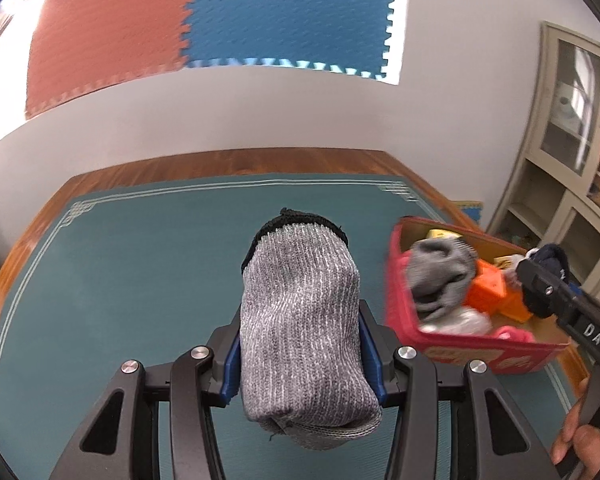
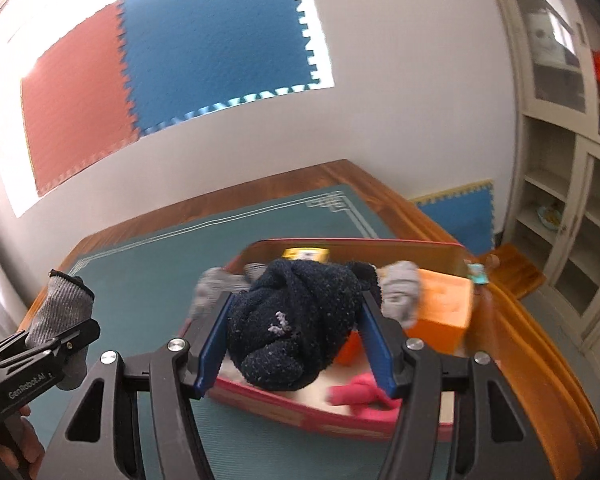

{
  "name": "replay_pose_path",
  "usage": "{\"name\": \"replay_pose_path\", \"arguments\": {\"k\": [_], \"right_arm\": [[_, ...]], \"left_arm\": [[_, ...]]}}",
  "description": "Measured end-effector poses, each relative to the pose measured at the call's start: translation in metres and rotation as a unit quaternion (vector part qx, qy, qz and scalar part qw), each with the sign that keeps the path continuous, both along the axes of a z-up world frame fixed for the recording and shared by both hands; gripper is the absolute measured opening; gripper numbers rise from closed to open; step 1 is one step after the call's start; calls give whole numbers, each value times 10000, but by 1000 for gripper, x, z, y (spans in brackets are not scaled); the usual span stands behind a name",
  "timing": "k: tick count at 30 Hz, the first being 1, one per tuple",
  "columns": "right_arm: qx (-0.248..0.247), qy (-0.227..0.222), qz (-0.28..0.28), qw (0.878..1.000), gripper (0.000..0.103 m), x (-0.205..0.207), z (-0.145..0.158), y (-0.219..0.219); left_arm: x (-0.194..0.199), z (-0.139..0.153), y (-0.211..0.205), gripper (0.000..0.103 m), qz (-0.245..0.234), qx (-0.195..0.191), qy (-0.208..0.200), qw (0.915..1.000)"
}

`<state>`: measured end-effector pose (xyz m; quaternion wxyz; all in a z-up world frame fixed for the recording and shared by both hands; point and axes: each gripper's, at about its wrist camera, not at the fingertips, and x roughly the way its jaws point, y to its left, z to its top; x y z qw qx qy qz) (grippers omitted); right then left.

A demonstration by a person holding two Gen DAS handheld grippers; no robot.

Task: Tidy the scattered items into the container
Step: 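Lower the black knit ball into the tin and open the right tool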

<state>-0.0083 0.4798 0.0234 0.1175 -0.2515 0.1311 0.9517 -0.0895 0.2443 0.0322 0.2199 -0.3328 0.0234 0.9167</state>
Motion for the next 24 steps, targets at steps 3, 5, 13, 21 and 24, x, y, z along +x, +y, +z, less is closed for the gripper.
{"name": "replay_pose_path", "arguments": {"k": [3,5,13,21,24], "right_arm": [[-67,83,-188,9998,65,9,3,16],[-126,135,-289,9994,65,14,7,27],[-420,151,-537,9976,65,23,3,58],[-553,-11,-571,9968,66,19,-7,64],[-587,-18,-541,9968,66,20,-7,63]], "left_arm": [[6,8,25,50,-240,44,51,9997],[11,13,42,50,-426,73,82,9990],[29,17,97,50,-1116,124,247,9934],[20,5,126,50,-1274,143,120,9917],[18,1,124,50,-1248,155,53,9920]]}}
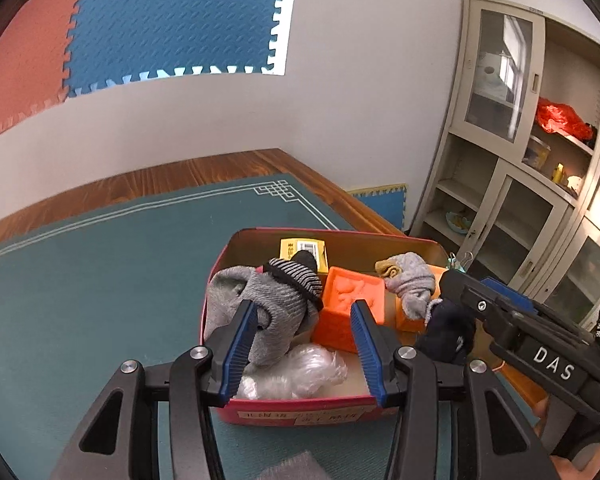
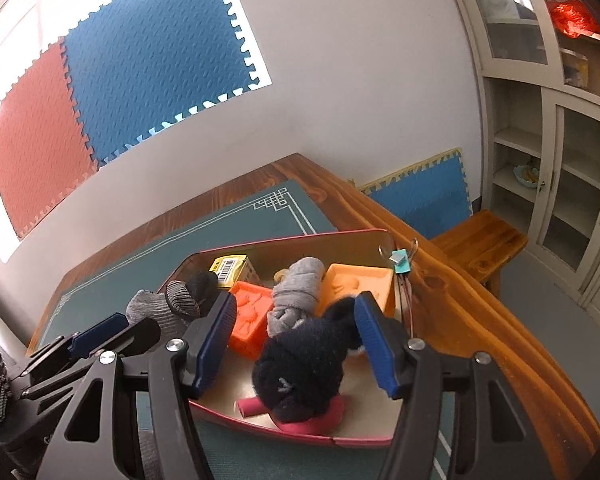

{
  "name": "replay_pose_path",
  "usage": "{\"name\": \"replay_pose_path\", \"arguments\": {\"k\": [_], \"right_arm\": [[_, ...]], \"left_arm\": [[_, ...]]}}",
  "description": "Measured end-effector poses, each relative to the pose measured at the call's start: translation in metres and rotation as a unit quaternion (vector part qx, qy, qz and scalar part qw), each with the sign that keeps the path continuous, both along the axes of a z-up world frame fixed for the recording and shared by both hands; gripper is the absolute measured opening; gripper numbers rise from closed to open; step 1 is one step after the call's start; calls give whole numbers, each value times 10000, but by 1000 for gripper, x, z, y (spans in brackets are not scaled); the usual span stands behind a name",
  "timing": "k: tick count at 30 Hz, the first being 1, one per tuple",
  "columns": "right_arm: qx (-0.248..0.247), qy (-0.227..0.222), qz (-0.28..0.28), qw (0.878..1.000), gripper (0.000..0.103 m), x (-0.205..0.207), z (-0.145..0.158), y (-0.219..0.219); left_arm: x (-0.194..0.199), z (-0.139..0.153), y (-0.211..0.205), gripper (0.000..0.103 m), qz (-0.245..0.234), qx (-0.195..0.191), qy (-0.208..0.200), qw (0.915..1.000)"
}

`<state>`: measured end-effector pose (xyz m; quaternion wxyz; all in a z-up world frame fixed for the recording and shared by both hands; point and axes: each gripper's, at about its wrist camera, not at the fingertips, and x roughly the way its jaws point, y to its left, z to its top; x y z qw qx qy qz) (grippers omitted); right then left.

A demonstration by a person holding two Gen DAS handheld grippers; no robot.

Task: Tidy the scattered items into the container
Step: 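Lower the black knit ball into the tin and open the right tool, then lower the grey sock into the tin and open the left tool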

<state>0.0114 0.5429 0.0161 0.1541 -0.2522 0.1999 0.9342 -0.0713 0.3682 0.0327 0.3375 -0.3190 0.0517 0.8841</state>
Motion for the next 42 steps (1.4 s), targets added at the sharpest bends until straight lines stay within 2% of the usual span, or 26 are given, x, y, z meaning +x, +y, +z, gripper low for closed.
{"name": "replay_pose_path", "arguments": {"k": [2,8,17,27,32,35,38,42], "right_arm": [[-23,-1,20,10000,71,1,0,0],[19,62,51,10000,71,4,2,-5],[-15,135,14,9999,71,8,4,-3],[-83,326,-83,9994,71,16,10,0],[-73,407,-118,9991,71,19,12,-1],[-78,429,-144,9989,71,20,12,0],[-116,451,-156,9988,71,20,12,1],[-119,528,-183,9984,71,23,14,2]], "left_arm": [[0,0,-3,50,17,-2,-7,10000],[-2,0,-6,50,8,127,-122,9998],[15,-9,-14,51,2,-94,-152,9998],[69,-44,-40,51,-53,-590,-527,9969],[92,-53,-44,51,60,-918,-379,9950],[100,-59,-48,50,-33,-891,-494,9948],[109,-60,-49,46,-39,-965,-352,9947],[109,-51,-50,45,-65,-788,-374,9962]]}}
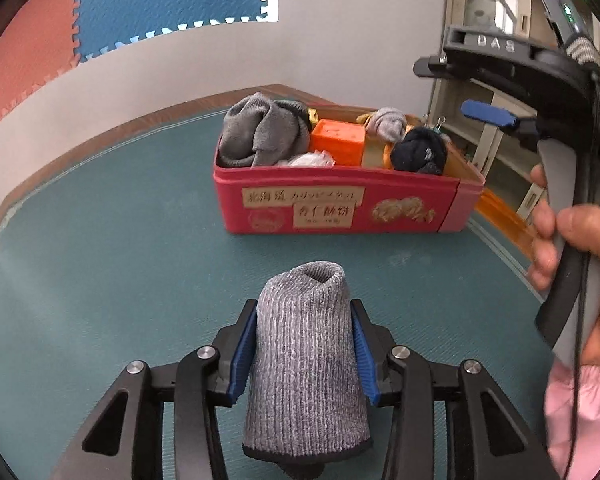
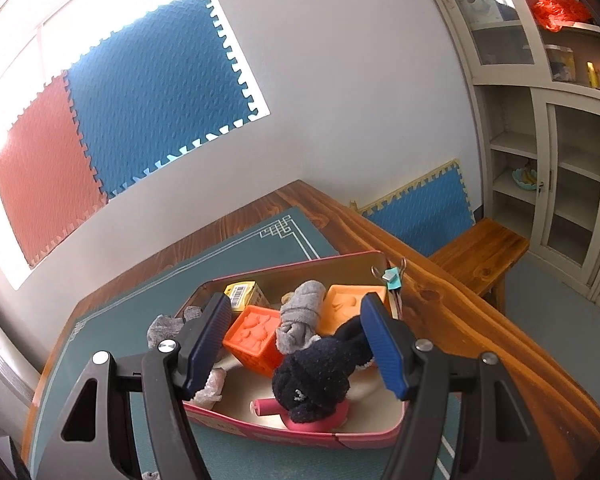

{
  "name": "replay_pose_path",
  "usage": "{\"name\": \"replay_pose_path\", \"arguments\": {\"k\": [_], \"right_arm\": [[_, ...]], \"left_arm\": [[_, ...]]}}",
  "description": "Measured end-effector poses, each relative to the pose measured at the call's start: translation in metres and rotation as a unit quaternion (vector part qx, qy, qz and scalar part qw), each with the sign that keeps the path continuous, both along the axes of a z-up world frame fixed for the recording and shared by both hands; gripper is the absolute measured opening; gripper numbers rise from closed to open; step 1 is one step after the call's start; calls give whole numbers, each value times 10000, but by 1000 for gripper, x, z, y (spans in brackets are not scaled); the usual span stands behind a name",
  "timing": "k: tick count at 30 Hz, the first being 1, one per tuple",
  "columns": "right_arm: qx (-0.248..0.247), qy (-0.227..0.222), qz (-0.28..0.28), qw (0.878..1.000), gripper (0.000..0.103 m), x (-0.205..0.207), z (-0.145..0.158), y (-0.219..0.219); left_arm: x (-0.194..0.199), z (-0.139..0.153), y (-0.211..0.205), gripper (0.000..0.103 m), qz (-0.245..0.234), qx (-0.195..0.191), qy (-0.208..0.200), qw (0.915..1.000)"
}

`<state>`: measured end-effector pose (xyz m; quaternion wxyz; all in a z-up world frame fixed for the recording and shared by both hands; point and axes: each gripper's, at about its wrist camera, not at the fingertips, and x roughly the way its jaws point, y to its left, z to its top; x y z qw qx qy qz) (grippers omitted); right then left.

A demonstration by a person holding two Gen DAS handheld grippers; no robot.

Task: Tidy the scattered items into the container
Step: 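Lower the grey sock into the tin and open the left tool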

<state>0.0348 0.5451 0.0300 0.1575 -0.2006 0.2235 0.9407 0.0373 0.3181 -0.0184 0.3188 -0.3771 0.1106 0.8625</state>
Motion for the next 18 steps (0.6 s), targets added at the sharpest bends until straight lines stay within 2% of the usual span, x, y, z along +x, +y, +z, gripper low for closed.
{"name": "replay_pose_path", "arguments": {"k": [9,14,18], "right_arm": [[-77,123,-73,9999,71,7,5,4],[-114,207,-171,9996,71,12,7,7],[-154,205,-213,9994,71,13,7,10]], "left_arm": [[-31,63,28,45,-24,752,452,9961],[-60,76,61,45,-85,1035,429,9937],[-82,74,86,45,-41,1085,427,9932]]}}
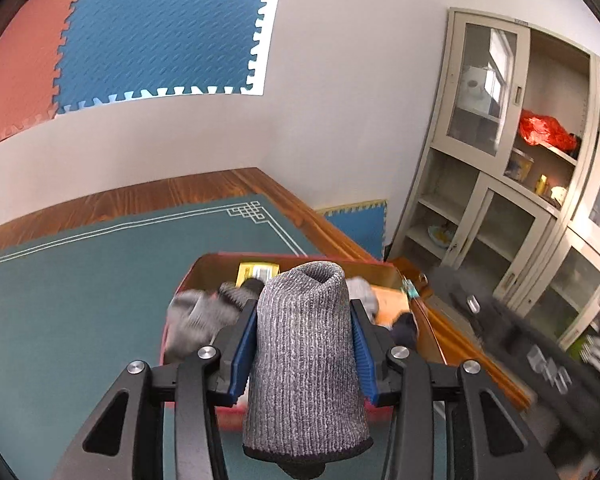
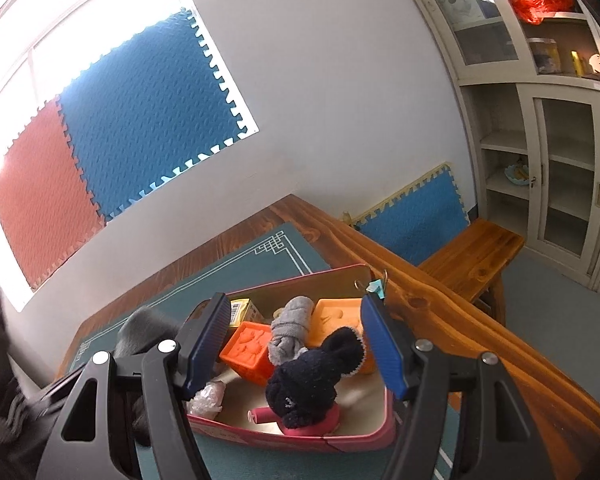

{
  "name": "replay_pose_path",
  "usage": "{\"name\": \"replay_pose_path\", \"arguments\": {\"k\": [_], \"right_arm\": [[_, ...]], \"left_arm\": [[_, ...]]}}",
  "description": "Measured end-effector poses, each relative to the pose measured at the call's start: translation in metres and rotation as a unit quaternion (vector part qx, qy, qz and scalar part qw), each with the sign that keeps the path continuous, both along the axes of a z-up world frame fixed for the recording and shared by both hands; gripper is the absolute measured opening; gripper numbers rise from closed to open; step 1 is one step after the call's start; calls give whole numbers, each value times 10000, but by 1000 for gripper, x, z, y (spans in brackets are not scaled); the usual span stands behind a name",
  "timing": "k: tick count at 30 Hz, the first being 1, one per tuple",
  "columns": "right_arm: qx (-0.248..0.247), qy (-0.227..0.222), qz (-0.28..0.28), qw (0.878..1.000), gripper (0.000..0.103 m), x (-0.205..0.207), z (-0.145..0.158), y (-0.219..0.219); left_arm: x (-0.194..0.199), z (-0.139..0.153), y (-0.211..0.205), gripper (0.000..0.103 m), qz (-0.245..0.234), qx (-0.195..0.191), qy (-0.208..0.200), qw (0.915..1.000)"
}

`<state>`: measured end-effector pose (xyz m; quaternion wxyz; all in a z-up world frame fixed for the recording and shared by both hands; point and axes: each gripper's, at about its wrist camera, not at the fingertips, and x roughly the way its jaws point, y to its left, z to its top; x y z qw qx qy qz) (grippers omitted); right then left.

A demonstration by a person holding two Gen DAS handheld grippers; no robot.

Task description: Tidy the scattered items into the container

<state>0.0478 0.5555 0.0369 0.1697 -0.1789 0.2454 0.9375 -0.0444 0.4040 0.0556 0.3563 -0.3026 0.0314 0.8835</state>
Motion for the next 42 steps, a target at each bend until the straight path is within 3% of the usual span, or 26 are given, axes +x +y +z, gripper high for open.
{"name": "replay_pose_path", "arguments": {"k": [7,9,11,14,24,32,39,42], "right_arm": [[5,-4,-4,10000,73,1,1,0],[4,32,-36,10000,74,3,2,1],[21,60,-66,10000,75,4,3,1],[37,54,-85,9999,75,3,3,1],[103,68,-82,9999,76,3,4,-2],[429,125,252,9987,80,-2,7,-27],[425,-115,360,9984,83,-6,2,-35],[521,-263,348,9977,89,-2,-5,-41]], "left_arm": [[-22,-23,17,47,123,-59,-200,9997],[-25,-30,17,53,170,-53,-254,9995],[-25,-31,12,72,233,41,-243,9994],[-22,-26,5,77,362,77,-126,9992],[-13,-17,-29,78,679,242,-114,9973],[10,-19,-67,82,1109,-47,86,9938],[30,-24,-80,83,1328,-306,201,9905],[41,-29,-79,94,1336,-493,272,9894]]}}
